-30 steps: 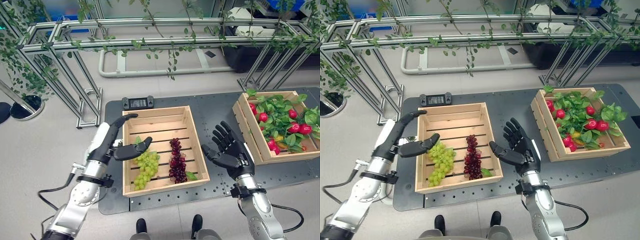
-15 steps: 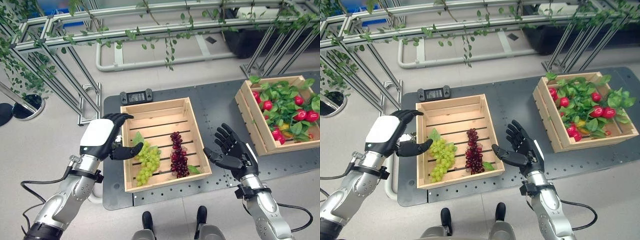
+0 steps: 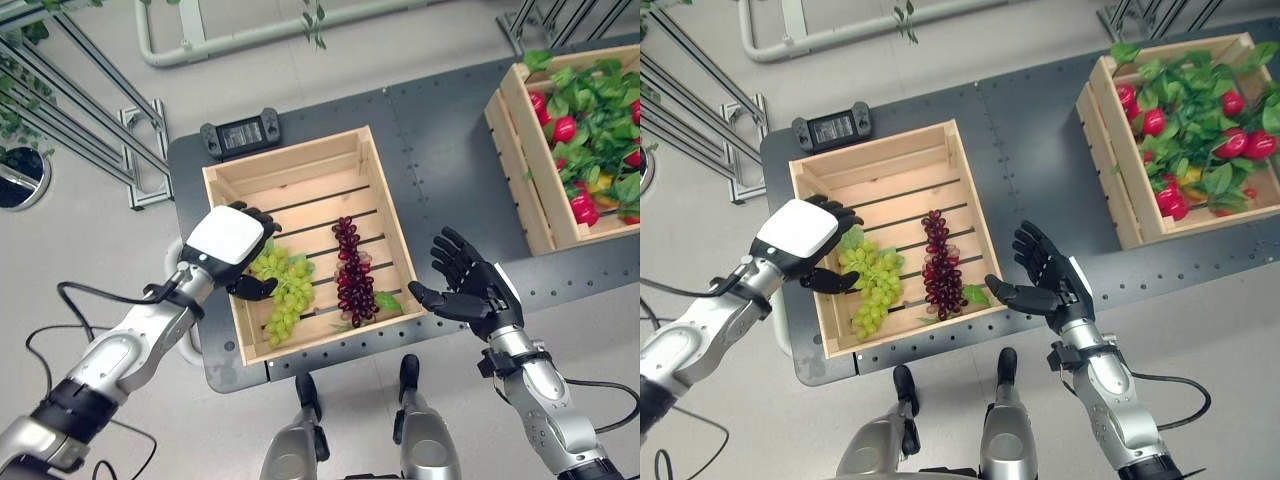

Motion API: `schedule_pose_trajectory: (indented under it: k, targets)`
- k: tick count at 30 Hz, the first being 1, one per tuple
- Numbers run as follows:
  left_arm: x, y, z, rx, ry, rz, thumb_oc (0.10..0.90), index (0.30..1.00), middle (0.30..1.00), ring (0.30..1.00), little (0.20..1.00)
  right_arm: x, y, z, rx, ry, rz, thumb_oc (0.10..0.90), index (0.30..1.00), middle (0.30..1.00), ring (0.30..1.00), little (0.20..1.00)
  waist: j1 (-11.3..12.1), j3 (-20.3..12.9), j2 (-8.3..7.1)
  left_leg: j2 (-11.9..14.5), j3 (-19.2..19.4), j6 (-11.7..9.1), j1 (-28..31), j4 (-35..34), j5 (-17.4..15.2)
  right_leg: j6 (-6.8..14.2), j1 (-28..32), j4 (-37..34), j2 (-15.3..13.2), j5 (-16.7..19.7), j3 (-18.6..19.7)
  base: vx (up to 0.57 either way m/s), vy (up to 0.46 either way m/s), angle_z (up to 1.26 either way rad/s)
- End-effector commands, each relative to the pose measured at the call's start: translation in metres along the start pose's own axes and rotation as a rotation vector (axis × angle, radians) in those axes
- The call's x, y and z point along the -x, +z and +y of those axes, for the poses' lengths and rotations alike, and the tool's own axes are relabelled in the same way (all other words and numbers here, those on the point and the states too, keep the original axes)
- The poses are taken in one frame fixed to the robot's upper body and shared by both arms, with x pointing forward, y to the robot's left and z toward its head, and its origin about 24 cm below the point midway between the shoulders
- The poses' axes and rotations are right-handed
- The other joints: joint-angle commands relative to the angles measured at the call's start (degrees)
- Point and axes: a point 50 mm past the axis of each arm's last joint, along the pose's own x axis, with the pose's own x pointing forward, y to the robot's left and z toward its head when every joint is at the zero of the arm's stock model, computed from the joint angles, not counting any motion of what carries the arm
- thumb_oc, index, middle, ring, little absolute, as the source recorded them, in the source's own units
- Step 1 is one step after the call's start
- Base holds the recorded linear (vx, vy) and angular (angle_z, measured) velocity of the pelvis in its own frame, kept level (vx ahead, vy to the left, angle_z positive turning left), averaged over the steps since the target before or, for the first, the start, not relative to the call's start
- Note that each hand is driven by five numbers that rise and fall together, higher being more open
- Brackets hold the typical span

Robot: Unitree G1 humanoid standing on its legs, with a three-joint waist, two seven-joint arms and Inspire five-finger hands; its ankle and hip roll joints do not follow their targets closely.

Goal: Pick up the fruits from the basket on one side to the basket on the other side

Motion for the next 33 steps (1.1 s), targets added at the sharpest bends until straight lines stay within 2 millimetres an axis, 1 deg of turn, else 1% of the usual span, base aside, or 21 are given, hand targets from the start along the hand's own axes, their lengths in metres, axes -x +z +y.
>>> schedule_pose_trajectory:
  k: [1,4,8,12,15,18,21,28,33]
  targets:
    - [-0.012,-0.028,0.027,-0.095,0.098,0.124,0.8,0.9,0.9,0.9,0.9,-0.012,0.041,0.011,0.001,0.053,-0.203,0.8,0.9,0.9,0.9,0.9,-1.3,-2.7,-1.79,-3.4,-0.5,2.9,-5.2,8.3,-5.4,1.2,-7.6,11.1,-0.8,-2.9,3.6,-0.01,0.024,-0.03]
    - [-0.016,-0.033,0.026,-0.132,0.075,0.144,0.8,0.9,0.9,0.9,0.9,-0.014,0.041,0.012,-0.005,0.056,-0.212,0.8,0.9,0.9,0.9,0.9,-1.5,-2.3,-1.97,-3.5,-0.2,3.0,-5.2,8.2,-5.5,1.2,-7.5,10.8,-0.6,-3.0,3.7,-0.01,0.028,-0.04]
    - [-0.024,-0.039,0.03,-0.178,0.078,0.182,0.8,0.9,0.9,0.9,0.9,-0.018,0.041,0.016,-0.035,0.055,-0.216,0.8,0.9,0.9,0.9,0.9,-1.6,-1.4,-2.33,-3.4,0.1,2.9,-6.4,8.9,-5.5,1.1,-8.1,10.7,-0.4,-2.9,3.7,-0.01,0.004,-0.01]
    - [-0.031,-0.039,0.029,-0.234,0.026,0.197,0.8,0.9,0.9,0.9,0.9,-0.02,0.041,0.019,-0.043,0.059,-0.222,0.8,0.9,0.9,0.9,0.9,-1.7,-0.9,-2.56,-3.3,0.3,2.8,-7.0,9.6,-5.5,0.8,-8.4,11.2,-0.1,-3.2,3.7,0.0,0.003,-0.01]
    - [-0.033,-0.037,0.026,-0.26,-0.017,0.183,0.8,0.9,0.9,0.9,0.9,-0.022,0.041,0.021,-0.035,0.064,-0.225,0.8,0.9,0.9,0.9,0.9,-1.6,-0.6,-2.82,-3.1,0.5,2.7,-7.5,10.4,-5.6,0.8,-8.5,11.3,-0.1,-3.2,3.7,0.0,0.0,0.0]
    - [-0.036,-0.03,0.021,-0.291,-0.072,0.145,0.8,0.9,0.9,0.9,0.9,-0.023,0.041,0.025,-0.017,0.068,-0.219,0.8,0.9,0.9,0.9,0.9,-1.4,-0.2,-3.01,-3.1,0.5,2.7,-7.5,10.6,-5.8,0.7,-7.9,11.0,0.0,-3.3,3.5,0.0,0.0,0.0]
    - [-0.035,-0.029,0.018,-0.321,-0.106,0.134,0.8,0.9,0.9,0.9,0.9,-0.024,0.04,0.025,-0.021,0.069,-0.219,0.8,0.9,0.9,0.9,0.9,-1.3,-0.1,-2.99,-3.0,0.6,2.6,-7.3,10.4,-5.6,0.6,-7.5,10.6,0.3,-3.3,3.3,0.0,0.0,0.0]
    - [-0.043,-0.02,0.013,-0.339,-0.129,0.09,0.8,0.9,0.9,0.9,0.9,-0.027,0.039,0.031,-0.019,0.09,-0.215,0.8,0.9,0.9,0.9,0.9,-1.4,0.6,-3.5,-2.8,0.9,2.4,-7.8,10.8,-5.6,0.5,-7.3,10.3,0.6,-3.4,3.3,0.0,0.0,0.0]
    - [-0.049,-0.011,0.005,-0.372,-0.161,0.047,0.8,0.9,0.9,0.9,0.9,-0.03,0.036,0.035,-0.033,0.093,-0.213,0.8,0.9,0.9,0.9,0.9,-1.2,1.2,-3.9,-2.5,1.0,2.2,-8.3,11.5,-5.7,0.4,-7.5,10.5,0.9,-3.4,3.6,0.0,-0.017,-0.01]
